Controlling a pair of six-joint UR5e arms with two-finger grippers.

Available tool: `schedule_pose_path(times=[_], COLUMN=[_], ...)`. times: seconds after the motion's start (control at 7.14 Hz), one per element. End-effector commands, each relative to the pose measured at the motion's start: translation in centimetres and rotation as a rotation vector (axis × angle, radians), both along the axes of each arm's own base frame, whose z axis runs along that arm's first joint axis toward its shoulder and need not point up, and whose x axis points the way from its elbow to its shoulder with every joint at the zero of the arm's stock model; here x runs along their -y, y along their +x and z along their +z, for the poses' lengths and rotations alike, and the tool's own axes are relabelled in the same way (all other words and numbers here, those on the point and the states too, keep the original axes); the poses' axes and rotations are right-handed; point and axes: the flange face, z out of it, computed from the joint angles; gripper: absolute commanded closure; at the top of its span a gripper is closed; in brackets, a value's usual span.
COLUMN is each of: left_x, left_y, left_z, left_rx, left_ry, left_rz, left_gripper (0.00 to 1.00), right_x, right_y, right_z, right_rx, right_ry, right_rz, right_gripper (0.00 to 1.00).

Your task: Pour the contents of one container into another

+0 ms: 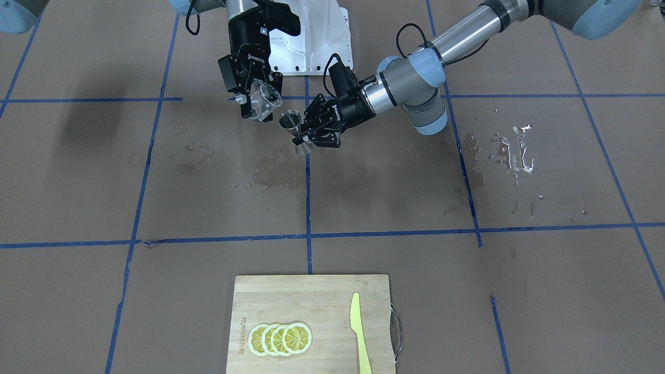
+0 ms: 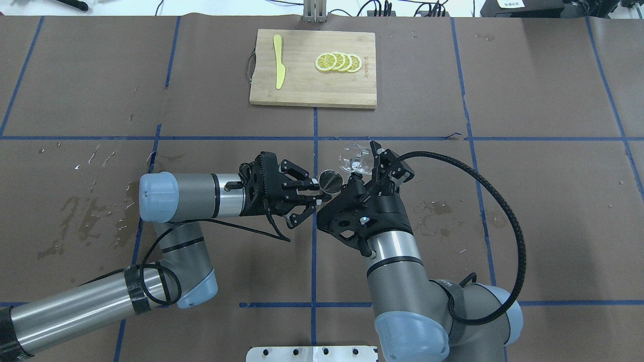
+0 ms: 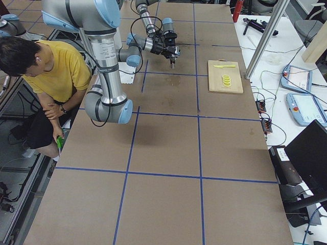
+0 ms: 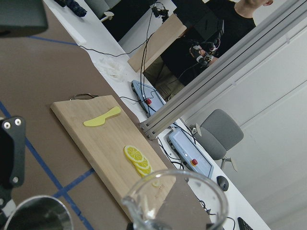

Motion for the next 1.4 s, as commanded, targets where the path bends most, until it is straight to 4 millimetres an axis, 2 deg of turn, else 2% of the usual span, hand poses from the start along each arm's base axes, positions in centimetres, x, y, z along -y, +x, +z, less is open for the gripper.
schedule_pose_path(times=[0.0, 0.28, 0.42, 0.56, 0.7, 0.98, 1.26], left_x=[-0.1, -0.3, -0.4, -0.5, -0.9, -0.7, 0.1], left_y=[-0.5, -2.2, -2.9, -4.2, -5.8, -8.6, -13.3], left_z=[0.1, 1.3, 2.2, 3.2, 4.3, 6.4, 11.8], left_rx=[-0.007, -0.035, -0.054, -0.082, -0.092, -0.119, -0.123], left_ry=[-0.01, -0.021, -0.036, -0.047, -0.067, -0.127, -0.142], left_rz=[0.003, 0.001, 0.006, 0.007, 0.011, 0.009, -0.037], left_gripper=[1.0, 1.0, 1.0, 1.0, 1.0, 1.0, 1.0], right_x=[0.8, 2.0, 2.7, 3.3, 3.9, 4.2, 4.2], right_y=[1.9, 4.1, 4.8, 5.7, 6.8, 7.2, 7.4], right_z=[3.3, 6.5, 7.4, 10.0, 11.6, 12.5, 12.7], right_rx=[0.235, 0.351, 0.5, 0.518, 0.497, 0.482, 0.479], right_ry=[-0.059, -0.096, -0.152, -0.2, -0.204, -0.206, -0.204], right_rz=[0.004, 0.027, 0.063, 0.067, 0.086, 0.099, 0.106], right_gripper=[1.0, 1.0, 1.0, 1.0, 1.0, 1.0, 1.0])
